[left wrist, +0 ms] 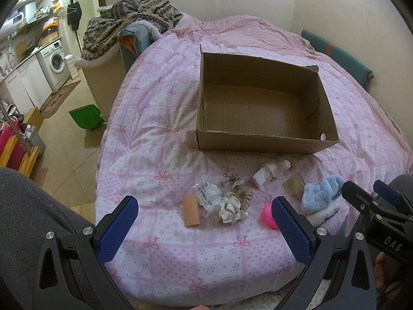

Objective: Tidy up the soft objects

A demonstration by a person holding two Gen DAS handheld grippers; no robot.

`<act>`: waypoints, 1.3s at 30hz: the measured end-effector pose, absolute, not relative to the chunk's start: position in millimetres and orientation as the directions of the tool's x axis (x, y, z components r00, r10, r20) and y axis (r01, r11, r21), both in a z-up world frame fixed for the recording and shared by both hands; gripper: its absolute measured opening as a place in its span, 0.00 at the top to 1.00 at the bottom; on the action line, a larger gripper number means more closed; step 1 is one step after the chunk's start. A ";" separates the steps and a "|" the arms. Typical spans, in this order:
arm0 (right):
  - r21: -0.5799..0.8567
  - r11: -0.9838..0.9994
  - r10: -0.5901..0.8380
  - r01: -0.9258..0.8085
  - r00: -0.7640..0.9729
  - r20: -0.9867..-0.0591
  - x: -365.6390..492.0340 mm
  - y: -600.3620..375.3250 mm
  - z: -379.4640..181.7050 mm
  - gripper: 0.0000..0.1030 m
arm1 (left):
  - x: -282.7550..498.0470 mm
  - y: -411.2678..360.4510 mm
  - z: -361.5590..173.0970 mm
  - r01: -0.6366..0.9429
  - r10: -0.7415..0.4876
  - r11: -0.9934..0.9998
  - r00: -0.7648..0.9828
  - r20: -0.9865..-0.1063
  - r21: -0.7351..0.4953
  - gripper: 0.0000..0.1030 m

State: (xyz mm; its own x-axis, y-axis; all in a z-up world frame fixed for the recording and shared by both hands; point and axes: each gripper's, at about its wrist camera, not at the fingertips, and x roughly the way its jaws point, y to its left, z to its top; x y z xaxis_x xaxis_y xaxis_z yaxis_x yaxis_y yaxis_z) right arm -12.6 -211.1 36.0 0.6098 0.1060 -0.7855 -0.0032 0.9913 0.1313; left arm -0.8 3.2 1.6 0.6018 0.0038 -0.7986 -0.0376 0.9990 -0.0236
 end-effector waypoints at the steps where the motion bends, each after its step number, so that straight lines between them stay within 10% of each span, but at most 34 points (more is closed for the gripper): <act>1: 0.131 0.991 0.106 -0.003 0.610 -0.785 -12.6 -211.1 36.0 0.00 | -0.8 3.4 1.7 -0.037 0.004 0.999 0.602 -0.799 -0.024 0.00; 39: 0.128 0.992 0.102 0.005 0.573 -0.813 -10.1 -210.0 31.8 0.00 | 1.8 2.8 3.2 -0.036 0.006 0.999 0.582 -0.813 -0.019 0.00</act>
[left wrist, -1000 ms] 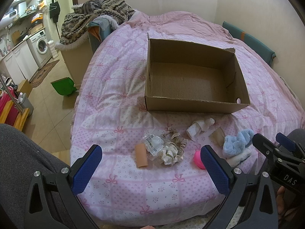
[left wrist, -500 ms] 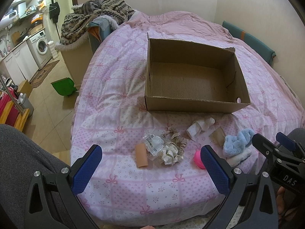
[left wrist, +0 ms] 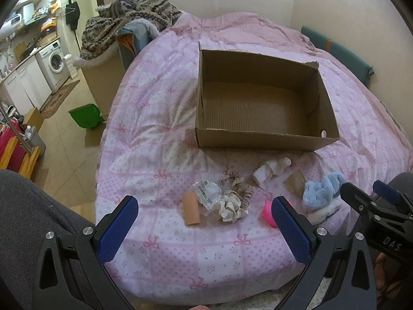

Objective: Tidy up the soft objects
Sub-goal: 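Reach the right tool down and grasp the blue plush sock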

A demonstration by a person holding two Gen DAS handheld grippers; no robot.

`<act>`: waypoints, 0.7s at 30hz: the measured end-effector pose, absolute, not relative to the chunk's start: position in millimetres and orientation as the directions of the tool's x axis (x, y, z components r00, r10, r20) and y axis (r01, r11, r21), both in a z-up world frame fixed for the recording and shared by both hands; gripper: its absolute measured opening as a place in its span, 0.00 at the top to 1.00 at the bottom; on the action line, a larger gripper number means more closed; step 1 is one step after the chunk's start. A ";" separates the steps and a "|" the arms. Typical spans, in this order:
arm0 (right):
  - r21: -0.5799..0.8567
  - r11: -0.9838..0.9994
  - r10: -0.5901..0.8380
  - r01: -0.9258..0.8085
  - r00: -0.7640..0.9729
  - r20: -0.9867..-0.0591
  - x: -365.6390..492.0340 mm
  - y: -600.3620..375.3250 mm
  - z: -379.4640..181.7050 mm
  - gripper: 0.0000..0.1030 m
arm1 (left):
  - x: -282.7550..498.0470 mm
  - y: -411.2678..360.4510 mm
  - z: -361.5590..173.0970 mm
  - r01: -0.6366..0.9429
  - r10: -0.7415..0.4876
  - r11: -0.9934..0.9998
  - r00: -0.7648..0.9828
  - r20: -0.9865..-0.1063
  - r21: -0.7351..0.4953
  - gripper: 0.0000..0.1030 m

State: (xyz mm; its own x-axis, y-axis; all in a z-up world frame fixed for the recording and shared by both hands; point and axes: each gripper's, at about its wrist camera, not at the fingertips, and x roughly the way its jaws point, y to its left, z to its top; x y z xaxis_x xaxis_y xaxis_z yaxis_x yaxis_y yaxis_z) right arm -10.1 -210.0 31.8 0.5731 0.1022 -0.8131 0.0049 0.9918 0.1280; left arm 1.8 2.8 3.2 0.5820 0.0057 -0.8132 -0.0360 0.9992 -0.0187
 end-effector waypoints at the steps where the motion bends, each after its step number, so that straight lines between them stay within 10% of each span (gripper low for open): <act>1: 0.129 0.992 0.106 0.003 0.554 -0.826 -8.6 -209.9 33.6 0.00 | 5.2 3.3 4.4 -0.032 0.004 0.999 0.569 -0.822 -0.018 0.00; 21: 0.391 0.892 0.325 0.227 0.280 -0.903 63.1 -274.0 2.2 0.00 | 87.5 33.7 -12.6 -0.099 0.087 0.994 0.485 -0.870 0.044 0.00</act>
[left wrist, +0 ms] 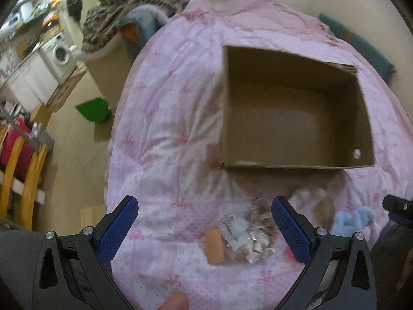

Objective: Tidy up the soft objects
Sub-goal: 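Reach the right tool down and grasp the blue plush sock, then lift the blue sock with the right tool while the left tool grasps the tan tube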

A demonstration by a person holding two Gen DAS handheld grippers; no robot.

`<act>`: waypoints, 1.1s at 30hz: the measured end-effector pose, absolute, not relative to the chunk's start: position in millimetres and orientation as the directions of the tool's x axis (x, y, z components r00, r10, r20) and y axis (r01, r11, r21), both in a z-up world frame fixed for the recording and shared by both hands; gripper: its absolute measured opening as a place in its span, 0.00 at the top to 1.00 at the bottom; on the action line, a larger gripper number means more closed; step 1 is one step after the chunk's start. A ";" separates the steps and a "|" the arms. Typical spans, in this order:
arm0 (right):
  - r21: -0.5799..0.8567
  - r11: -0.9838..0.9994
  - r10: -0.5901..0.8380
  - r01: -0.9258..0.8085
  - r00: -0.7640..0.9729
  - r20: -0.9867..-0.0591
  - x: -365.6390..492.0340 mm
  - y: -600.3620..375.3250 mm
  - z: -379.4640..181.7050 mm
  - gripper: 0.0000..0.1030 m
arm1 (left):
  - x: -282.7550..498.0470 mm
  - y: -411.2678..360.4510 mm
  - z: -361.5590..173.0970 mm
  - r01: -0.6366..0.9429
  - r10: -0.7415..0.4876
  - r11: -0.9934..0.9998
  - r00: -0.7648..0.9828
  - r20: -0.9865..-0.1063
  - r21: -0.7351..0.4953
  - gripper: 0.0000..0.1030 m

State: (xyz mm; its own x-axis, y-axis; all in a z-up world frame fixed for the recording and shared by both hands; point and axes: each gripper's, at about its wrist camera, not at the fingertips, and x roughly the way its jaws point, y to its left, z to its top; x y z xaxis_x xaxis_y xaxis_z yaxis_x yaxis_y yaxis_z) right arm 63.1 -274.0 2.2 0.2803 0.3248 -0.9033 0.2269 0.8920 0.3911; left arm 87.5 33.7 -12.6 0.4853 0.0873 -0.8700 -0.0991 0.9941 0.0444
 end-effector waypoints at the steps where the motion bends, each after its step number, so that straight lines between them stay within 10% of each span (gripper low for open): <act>1: 0.385 0.892 0.325 0.237 0.256 -0.910 65.9 -273.1 -5.1 0.00 | 87.7 36.9 -17.7 -0.110 0.089 0.993 0.475 -0.875 0.041 0.00; 15: 0.346 0.877 0.320 0.334 0.132 -0.938 68.2 -240.5 -70.1 0.19 | 92.4 59.2 -40.4 -0.207 0.101 0.978 0.396 -0.913 0.018 0.00; 21: 0.365 0.866 0.331 0.341 0.156 -0.931 59.1 -241.8 -73.3 0.63 | 90.5 58.1 -37.5 -0.198 0.098 0.980 0.412 -0.906 0.017 0.00; 33: 0.481 0.873 0.404 0.074 0.441 -0.801 68.4 -258.7 38.2 0.68 | 92.3 72.9 -43.6 -0.259 0.086 0.966 0.376 -0.923 -0.016 0.00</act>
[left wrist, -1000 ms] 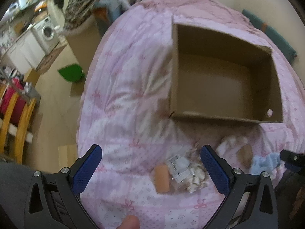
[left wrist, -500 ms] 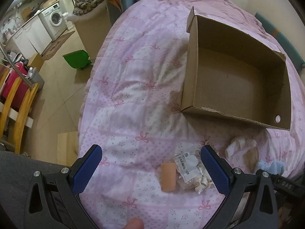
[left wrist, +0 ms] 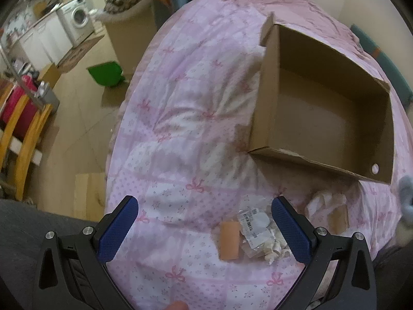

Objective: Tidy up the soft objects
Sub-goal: 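Lift the blue sock with the right tool while the left tool grasps the tan tube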

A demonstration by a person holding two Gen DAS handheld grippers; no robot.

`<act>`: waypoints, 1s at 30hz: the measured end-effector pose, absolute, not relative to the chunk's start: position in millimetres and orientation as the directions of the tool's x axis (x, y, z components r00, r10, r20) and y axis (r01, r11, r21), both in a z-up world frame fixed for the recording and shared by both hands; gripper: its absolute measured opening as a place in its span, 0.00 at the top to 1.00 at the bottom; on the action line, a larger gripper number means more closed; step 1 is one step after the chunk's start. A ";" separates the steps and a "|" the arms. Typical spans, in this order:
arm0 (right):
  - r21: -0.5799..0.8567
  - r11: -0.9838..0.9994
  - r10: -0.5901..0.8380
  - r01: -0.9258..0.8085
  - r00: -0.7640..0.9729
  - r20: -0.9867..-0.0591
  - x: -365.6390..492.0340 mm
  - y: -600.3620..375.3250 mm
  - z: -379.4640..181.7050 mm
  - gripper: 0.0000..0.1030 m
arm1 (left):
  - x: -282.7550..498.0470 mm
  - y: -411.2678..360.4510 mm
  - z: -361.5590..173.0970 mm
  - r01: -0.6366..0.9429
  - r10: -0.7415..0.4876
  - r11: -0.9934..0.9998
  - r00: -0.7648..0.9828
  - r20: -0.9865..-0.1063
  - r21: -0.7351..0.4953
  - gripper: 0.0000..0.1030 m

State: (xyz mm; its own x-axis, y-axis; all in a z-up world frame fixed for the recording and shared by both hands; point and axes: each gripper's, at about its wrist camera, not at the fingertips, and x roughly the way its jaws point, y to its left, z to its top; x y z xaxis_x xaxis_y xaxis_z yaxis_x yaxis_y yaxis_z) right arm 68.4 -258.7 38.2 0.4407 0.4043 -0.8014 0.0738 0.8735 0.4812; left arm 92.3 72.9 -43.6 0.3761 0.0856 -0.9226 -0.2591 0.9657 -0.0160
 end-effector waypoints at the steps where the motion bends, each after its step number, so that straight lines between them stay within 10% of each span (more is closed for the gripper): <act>1: 0.471 0.881 0.401 0.048 0.453 -0.796 71.6 -257.7 42.3 0.69 | 92.2 76.1 -45.4 -0.274 0.087 0.962 0.367 -0.926 -0.018 0.01; 11: 0.516 0.856 0.451 0.039 0.431 -0.782 75.6 -267.0 7.1 0.69 | 93.9 79.2 -88.4 -0.267 -0.039 0.960 0.190 -0.981 -0.090 0.51; 17: 0.536 0.843 0.464 0.047 0.443 -0.767 73.1 -268.5 4.2 0.69 | 98.1 61.5 -120.9 -0.229 -0.082 0.969 0.051 -0.995 -0.092 0.54; 23: 0.538 0.842 0.467 0.048 0.434 -0.770 72.8 -268.0 0.6 0.69 | 97.7 56.9 -125.1 -0.234 -0.122 0.964 0.028 -0.992 -0.125 0.90; 30: 0.544 0.837 0.470 0.053 0.438 -0.766 71.0 -268.2 -0.9 0.69 | 93.4 62.7 -86.8 -0.237 -0.110 0.962 0.119 -0.987 -0.136 0.96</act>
